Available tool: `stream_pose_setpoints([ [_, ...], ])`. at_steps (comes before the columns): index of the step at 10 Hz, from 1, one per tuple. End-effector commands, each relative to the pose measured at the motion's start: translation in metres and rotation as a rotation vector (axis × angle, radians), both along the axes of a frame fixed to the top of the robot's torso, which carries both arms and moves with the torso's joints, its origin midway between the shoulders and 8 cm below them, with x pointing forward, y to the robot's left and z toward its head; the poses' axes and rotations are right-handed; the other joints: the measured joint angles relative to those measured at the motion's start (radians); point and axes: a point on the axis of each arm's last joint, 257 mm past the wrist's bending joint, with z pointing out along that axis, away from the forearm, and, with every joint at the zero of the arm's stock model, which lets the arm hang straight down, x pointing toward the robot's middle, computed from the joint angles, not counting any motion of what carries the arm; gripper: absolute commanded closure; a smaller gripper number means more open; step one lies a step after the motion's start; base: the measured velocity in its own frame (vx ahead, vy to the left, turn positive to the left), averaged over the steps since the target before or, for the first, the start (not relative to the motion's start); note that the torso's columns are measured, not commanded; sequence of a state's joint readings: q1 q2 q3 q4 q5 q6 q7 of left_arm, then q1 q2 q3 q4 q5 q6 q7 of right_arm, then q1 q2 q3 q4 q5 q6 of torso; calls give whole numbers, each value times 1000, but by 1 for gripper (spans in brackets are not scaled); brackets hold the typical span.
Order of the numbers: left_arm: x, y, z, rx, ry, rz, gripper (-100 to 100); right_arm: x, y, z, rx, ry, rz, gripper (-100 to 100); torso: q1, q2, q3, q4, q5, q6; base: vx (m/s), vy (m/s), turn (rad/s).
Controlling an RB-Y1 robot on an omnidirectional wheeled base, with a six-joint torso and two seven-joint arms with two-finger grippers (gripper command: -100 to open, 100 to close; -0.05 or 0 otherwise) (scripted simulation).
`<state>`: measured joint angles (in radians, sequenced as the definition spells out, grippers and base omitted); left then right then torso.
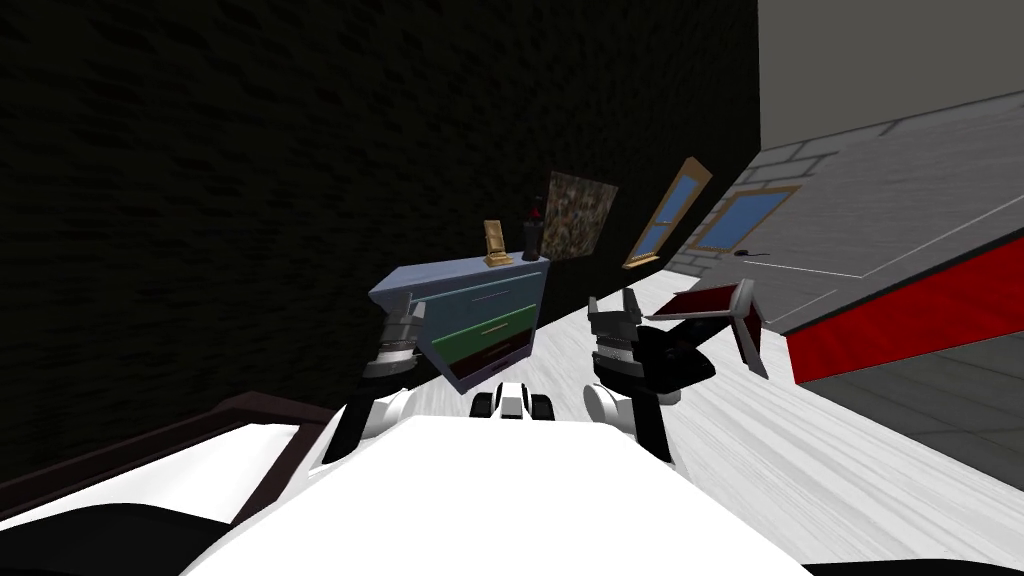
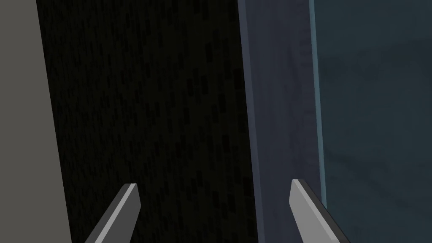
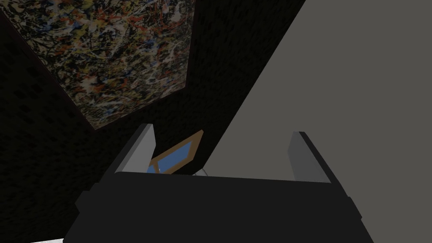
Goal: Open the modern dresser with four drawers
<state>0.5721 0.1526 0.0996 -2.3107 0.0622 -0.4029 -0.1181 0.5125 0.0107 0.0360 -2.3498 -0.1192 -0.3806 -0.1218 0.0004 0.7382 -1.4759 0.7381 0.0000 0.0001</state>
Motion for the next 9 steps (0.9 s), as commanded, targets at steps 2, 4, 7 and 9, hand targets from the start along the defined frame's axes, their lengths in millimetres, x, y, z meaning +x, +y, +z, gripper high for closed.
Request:
stream_pose_setpoints([
  [2, 6, 12, -14, -34, 63, 28, -100, 0, 0, 0, 0, 0, 0, 0, 0, -1, -1, 0, 0, 0, 57, -101, 59],
  [4, 8, 18, -21, -52, 94, 42, -100, 0, 0, 0, 0, 0, 0, 0, 0, 1, 1, 0, 0, 0, 43, -94, 62],
  [7, 12, 30, -36, -85, 155, 67, -100, 0, 0, 0, 0, 0, 0, 0, -1, 0, 0, 0, 0, 0, 55, -110, 62],
  [9, 14, 37, -47, -102, 203, 81, -100, 0, 0, 0, 0, 0, 0, 0, -2, -1, -1, 0, -1, 0, 67, -144, 93],
])
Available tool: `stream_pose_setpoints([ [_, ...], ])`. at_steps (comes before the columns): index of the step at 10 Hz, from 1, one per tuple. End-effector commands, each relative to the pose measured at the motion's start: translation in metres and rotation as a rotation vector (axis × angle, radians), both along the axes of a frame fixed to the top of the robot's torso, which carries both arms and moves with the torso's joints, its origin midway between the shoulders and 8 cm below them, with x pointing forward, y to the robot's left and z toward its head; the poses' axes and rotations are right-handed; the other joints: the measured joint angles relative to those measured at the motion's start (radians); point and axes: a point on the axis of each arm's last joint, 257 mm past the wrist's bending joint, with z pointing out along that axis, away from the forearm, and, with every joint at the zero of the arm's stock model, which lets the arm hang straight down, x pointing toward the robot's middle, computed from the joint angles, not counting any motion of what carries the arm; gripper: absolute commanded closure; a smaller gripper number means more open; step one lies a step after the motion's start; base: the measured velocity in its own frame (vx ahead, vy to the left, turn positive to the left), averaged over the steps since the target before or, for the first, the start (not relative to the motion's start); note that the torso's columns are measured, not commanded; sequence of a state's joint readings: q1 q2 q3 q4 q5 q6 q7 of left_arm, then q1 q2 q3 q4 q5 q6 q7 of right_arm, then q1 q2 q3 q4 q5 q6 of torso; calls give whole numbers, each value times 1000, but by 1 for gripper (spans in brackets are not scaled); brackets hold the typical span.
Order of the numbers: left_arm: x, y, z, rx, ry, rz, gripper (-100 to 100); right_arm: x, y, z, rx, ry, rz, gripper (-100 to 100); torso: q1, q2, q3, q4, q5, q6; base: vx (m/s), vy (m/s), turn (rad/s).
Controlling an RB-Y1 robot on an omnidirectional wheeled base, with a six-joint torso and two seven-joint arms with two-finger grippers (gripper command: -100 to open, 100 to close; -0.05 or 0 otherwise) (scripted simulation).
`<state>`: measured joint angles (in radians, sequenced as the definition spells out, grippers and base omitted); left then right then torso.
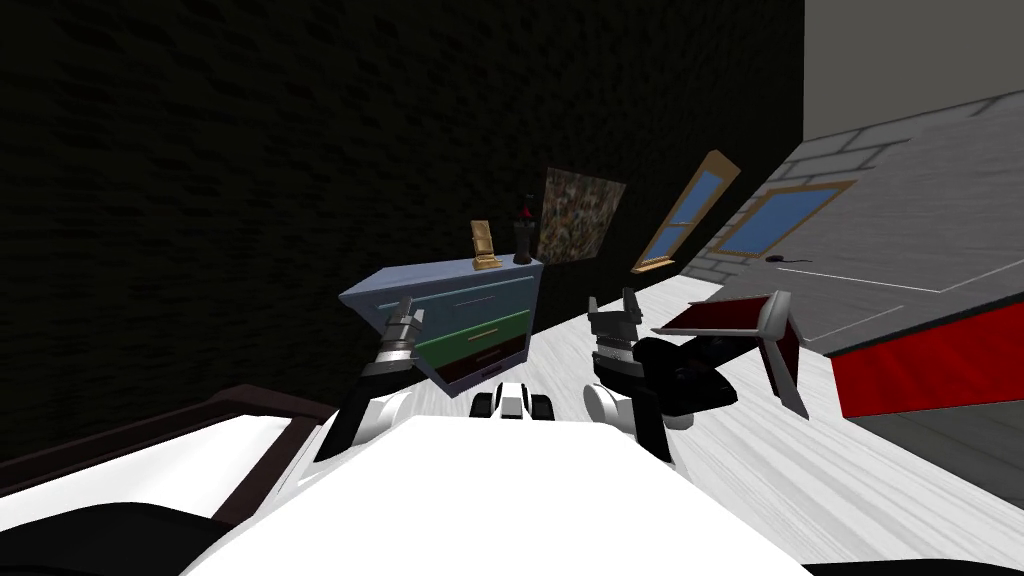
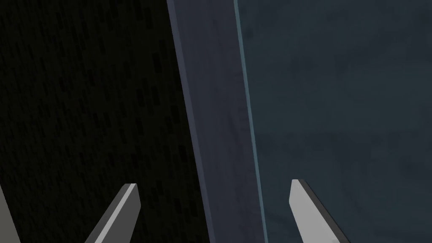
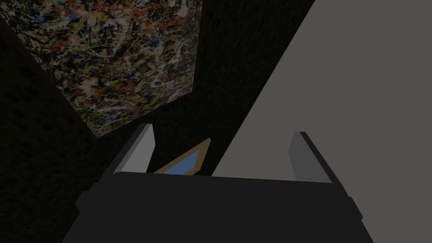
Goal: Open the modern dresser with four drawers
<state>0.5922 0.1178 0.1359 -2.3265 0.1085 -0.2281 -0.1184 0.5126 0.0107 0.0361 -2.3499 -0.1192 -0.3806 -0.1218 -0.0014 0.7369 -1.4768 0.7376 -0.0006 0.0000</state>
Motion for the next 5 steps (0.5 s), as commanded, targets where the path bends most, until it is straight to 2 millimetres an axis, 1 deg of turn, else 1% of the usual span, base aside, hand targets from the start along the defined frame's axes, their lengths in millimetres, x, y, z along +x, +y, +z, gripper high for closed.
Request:
stream_pose_setpoints([
  [1, 4, 10, -16, -23, 63, 17, -100, 0, 0, 0, 0, 0, 0, 0, 0, 1, 1, 0, 0, 0, 74, -134, 102],
  [3, 5, 15, -25, -35, 99, 26, -100, 0, 0, 0, 0, 0, 0, 0, 3, 1, 1, 0, 1, 0, 60, -111, 52],
  [5, 6, 21, -35, -50, 138, 36, -100, 0, 0, 0, 0, 0, 0, 0, 2, 3, 2, 1, 1, 0, 24, -103, 70],
])
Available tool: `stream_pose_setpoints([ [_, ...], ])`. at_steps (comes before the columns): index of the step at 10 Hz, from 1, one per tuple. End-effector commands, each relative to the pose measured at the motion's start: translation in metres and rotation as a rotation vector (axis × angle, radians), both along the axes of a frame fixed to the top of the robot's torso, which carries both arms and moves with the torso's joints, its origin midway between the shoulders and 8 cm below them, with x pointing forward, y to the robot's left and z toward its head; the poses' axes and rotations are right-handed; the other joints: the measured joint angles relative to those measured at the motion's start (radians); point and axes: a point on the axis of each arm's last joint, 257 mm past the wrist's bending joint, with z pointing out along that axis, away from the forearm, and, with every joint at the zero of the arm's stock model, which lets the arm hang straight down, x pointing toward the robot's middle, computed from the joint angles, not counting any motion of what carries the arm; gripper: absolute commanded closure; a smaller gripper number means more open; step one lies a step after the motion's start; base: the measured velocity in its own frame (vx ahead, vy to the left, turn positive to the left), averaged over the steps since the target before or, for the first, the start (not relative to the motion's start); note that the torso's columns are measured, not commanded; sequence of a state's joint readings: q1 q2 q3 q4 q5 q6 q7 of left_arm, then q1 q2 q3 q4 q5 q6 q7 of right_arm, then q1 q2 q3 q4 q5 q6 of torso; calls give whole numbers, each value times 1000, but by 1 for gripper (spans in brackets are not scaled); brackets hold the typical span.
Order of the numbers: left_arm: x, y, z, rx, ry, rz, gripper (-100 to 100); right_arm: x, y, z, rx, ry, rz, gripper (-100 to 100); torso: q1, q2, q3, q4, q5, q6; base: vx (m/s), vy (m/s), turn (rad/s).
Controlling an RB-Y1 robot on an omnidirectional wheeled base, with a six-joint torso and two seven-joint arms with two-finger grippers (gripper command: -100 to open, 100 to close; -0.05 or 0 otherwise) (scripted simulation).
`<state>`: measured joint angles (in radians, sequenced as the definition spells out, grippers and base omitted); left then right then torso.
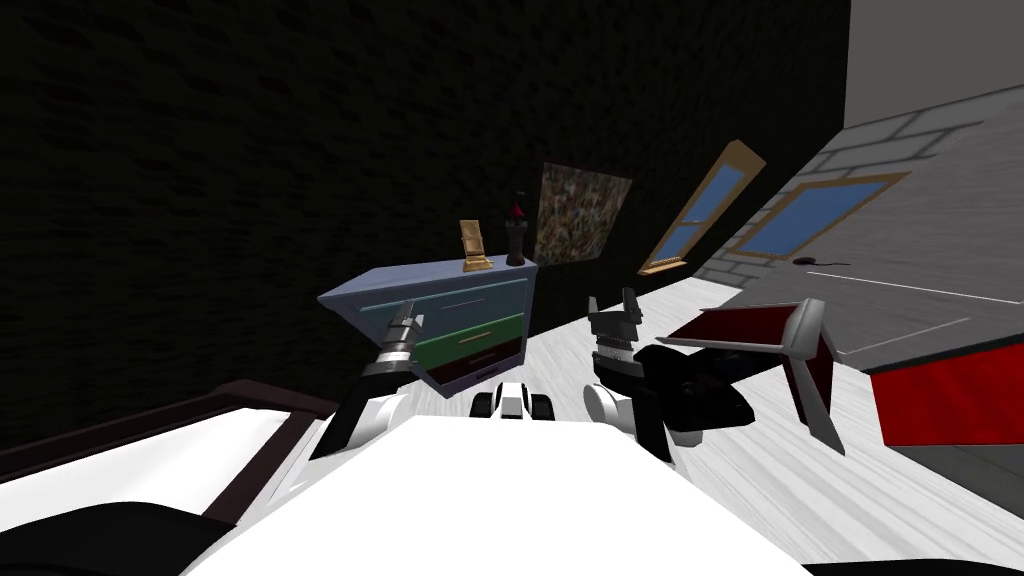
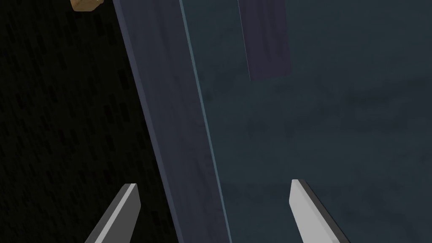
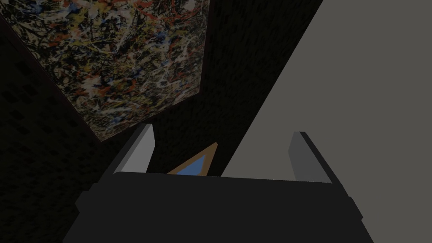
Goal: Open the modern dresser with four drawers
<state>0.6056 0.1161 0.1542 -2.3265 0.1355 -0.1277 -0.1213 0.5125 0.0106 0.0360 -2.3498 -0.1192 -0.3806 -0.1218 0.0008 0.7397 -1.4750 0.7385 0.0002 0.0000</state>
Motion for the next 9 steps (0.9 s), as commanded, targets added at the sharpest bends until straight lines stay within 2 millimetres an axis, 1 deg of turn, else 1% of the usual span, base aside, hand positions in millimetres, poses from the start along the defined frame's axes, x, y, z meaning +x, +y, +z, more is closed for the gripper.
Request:
stream_pose_setpoints([
  [1, 2, 9, -13, -21, 54, 15, -100, 0, 0, 0, 0, 0, 0, 0, -1, 0, 0, 0, 0, 0, 45, -124, 71],
  [5, 2, 20, -36, -56, 137, 36, -100, 0, 0, 0, 0, 0, 0, 0, 0, -3, -2, -1, 0, 0, 59, -124, 72],
  [9, 1, 29, -54, -81, 207, 51, -100, 0, 0, 0, 0, 0, 0, 0, 0, -1, 0, 0, 0, 0, 36, -113, 58],
])
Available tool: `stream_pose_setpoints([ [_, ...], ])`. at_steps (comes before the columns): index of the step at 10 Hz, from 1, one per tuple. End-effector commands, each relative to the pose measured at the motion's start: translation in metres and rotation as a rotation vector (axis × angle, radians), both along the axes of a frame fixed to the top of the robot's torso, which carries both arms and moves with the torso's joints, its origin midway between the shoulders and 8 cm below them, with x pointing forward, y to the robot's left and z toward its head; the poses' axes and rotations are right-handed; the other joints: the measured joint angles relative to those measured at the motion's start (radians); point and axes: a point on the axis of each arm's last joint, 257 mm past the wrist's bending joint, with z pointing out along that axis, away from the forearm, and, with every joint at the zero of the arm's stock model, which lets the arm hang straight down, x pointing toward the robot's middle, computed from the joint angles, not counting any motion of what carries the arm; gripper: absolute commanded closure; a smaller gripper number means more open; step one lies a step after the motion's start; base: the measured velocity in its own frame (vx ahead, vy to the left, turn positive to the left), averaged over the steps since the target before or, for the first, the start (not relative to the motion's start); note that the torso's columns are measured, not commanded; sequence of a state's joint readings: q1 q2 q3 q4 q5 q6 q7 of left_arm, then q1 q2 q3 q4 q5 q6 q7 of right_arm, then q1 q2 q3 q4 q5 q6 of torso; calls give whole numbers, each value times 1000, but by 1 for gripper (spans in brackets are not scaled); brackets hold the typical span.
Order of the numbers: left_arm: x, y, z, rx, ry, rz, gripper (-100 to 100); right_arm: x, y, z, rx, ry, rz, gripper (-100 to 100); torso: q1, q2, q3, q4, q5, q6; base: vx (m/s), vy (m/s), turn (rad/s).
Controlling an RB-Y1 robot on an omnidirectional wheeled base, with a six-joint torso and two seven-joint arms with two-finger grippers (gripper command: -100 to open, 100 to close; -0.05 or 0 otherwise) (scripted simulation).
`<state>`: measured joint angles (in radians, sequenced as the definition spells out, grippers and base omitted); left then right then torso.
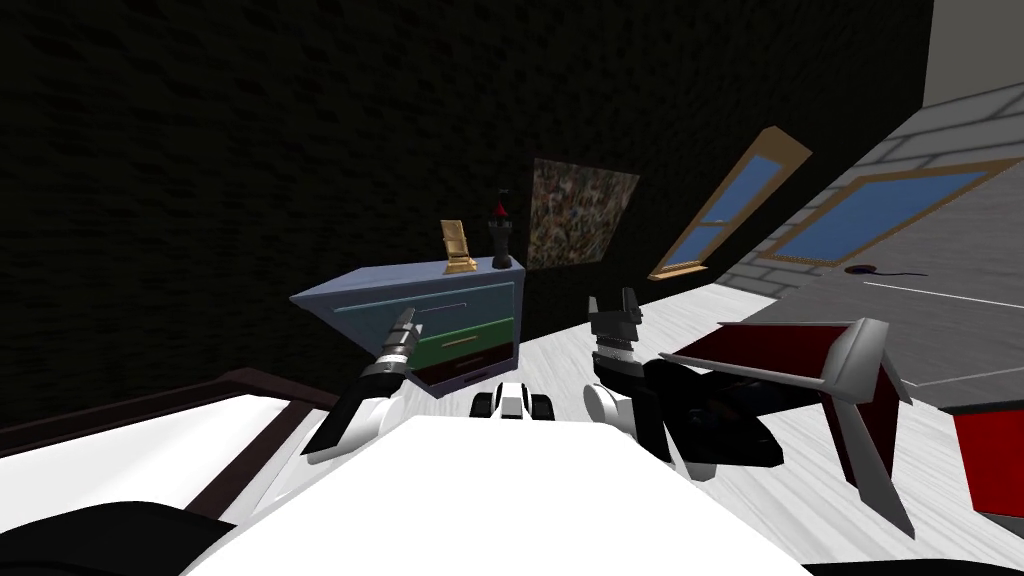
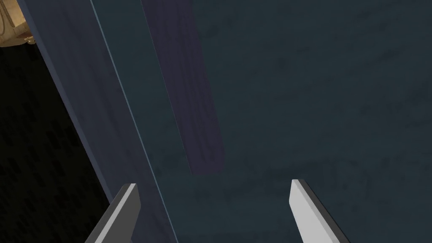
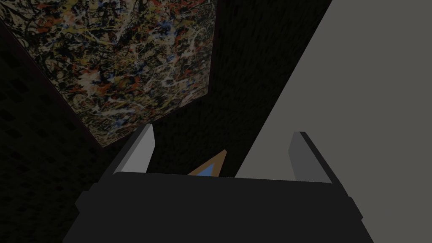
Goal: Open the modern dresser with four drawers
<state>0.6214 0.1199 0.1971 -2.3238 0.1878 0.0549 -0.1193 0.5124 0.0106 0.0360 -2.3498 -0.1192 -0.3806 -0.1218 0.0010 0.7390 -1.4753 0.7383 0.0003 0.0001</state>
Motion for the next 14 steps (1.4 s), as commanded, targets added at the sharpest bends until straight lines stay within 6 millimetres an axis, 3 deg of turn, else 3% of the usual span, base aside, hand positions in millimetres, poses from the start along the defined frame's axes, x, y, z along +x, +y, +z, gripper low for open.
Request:
stream_pose_setpoints([
  [1, -1, 5, -12, -18, 48, 10, -100, 0, 0, 0, 0, 0, 0, 0, 0, -1, 0, 0, 0, 0, 46, -98, 67],
  [4, -2, 3, -6, -12, 36, 8, -100, 0, 0, 0, 0, 0, 0, 0, 3, -3, -2, -1, 1, 0, 48, -14, 1],
  [5, -2, 3, -6, -13, 37, 9, 100, 0, 0, 0, 0, 0, 0, 0, 1, -1, -1, -1, 1, 0, 7, 0, 1],
  [11, -7, -2, 1, -9, 33, -1, 100, 0, 0, 0, 0, 0, 0, 0, -1, 2, 1, 0, 0, 0, -149, -52, 19],
  [12, -9, -1, 2, -10, 41, 2, -100, 0, 0, 0, 0, 0, 0, 0, 2, -6, -3, -1, 1, 0, 88, -22, -20],
  [14, -10, 0, 3, -11, 47, 4, -100, 0, 0, 0, 0, 0, 0, 0, 2, -15, -10, -5, 0, 0, 169, 24, -9],
])
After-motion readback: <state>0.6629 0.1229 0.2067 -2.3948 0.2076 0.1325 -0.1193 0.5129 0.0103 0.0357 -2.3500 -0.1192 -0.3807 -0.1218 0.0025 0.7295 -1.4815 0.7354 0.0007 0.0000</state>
